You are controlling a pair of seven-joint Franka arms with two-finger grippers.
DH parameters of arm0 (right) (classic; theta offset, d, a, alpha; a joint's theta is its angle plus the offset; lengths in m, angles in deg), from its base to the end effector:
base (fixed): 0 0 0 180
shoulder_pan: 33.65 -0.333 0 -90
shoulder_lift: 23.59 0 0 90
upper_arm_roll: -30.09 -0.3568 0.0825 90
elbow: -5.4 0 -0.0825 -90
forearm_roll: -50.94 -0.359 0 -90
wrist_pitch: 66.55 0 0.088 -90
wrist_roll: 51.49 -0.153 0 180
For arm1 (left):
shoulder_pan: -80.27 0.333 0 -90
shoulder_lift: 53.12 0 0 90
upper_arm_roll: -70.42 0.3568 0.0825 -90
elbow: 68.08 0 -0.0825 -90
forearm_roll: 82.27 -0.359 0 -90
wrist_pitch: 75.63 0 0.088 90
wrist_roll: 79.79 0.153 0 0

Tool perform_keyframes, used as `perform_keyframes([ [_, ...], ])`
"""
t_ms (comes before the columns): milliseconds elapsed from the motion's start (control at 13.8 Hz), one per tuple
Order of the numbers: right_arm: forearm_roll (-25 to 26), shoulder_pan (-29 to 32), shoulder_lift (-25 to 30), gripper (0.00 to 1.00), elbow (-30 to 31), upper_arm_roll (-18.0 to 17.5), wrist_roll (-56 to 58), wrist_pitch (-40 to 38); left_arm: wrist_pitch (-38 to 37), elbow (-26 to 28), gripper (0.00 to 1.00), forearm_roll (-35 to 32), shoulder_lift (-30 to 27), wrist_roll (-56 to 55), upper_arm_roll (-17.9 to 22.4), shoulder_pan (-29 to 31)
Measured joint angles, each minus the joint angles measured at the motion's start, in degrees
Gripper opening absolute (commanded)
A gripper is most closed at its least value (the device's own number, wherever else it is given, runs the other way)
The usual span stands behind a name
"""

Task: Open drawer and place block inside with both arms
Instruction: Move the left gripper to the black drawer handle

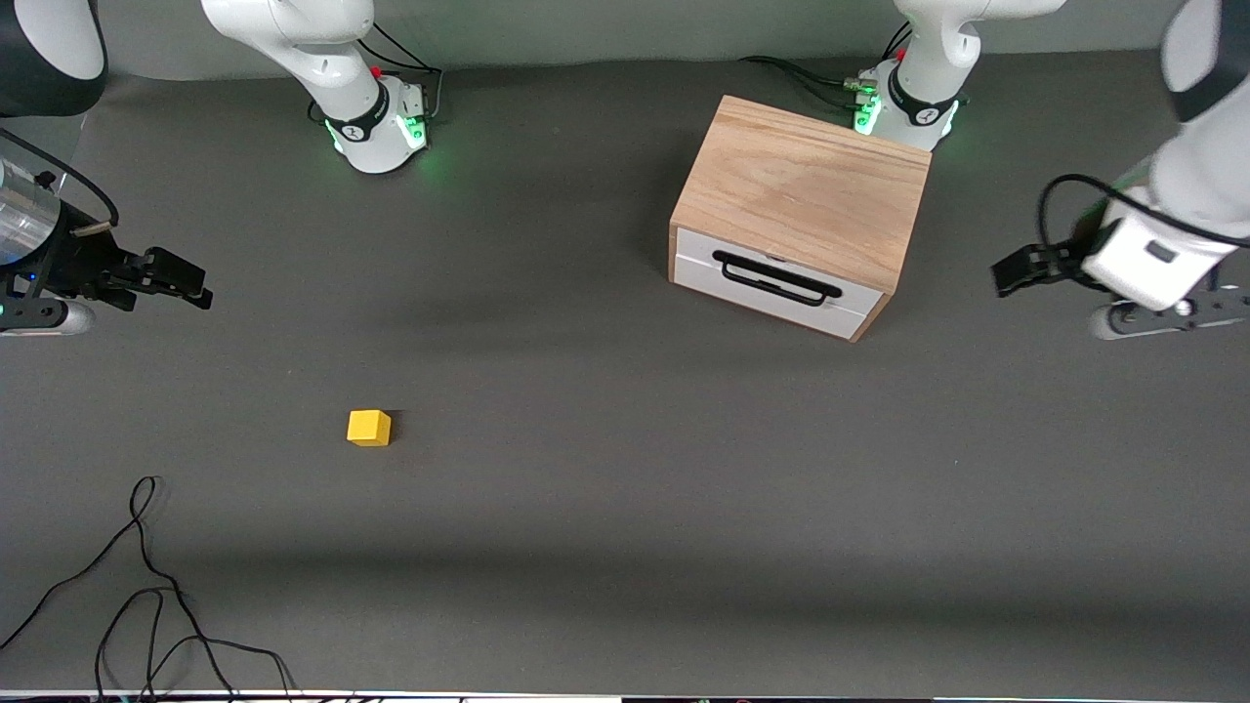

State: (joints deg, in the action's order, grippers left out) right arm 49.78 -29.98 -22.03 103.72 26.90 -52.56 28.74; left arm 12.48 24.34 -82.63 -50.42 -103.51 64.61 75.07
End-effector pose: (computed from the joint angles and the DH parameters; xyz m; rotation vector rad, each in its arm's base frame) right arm 0.5230 -0.0011 0.5764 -3.1225 0.0456 0.0403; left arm 0.5234 -0.0996 0.5732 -3.0795 -0.3424 0.1801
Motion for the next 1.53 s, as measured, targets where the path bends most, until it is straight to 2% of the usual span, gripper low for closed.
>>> perform_keyframes([
  [291, 0.1, 0.0, -1.1, 1.00, 0.0, 1.0, 0.1, 0.2, 0.4, -0.6, 1.00, 1.5, 1.8, -26.6, -1.3, -8.4],
  [582, 2.0, -0.3, -1.9, 1.00, -0.1, 1.0, 0.1, 0.2, 0.5, -4.4, 1.00, 1.7, 6.0, -54.1, -1.5, -17.1],
  [873, 2.3, -0.4, -3.3, 1.00, -0.1, 0.8, 0.2, 0.3, 2.3, -6.3, 1.00, 1.2, 9.8, -71.1, -1.6, -23.5],
  [1164, 2.3, -1.5, -3.4, 1.00, -0.2, 0.7, 0.2, 0.3, 2.3, -5.4, 1.00, 1.2, 10.3, -76.4, -0.5, -23.2],
  [1527, 2.3, -2.0, -3.4, 1.00, -0.2, 0.7, 0.2, 0.3, 5.1, -0.2, 1.00, 1.2, 12.3, -76.7, 0.0, -21.4],
])
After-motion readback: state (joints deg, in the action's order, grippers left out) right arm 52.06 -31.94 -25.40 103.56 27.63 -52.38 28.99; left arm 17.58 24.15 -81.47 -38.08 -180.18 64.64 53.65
